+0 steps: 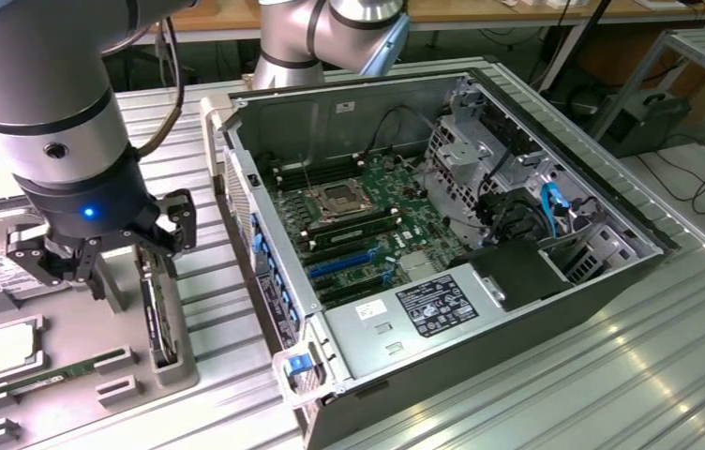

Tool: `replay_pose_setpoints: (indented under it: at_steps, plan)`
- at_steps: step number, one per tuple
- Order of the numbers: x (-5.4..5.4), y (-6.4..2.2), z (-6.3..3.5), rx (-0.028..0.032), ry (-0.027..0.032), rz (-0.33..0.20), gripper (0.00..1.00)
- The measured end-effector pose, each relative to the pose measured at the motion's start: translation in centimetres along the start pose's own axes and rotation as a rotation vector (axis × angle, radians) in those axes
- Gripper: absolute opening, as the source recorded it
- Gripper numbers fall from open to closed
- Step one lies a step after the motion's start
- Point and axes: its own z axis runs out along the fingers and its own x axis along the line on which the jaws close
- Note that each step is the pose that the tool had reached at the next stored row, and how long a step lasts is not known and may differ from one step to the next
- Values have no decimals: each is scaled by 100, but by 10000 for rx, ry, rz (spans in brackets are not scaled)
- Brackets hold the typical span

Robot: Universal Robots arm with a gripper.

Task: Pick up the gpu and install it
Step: 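Pick up the gpu and move the gpu toward the slot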

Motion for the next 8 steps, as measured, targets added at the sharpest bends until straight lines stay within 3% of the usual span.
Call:
replay_pose_setpoints:
  at_steps: [8]
  plan:
    - [2,-24,67,-2,-1,0,72]
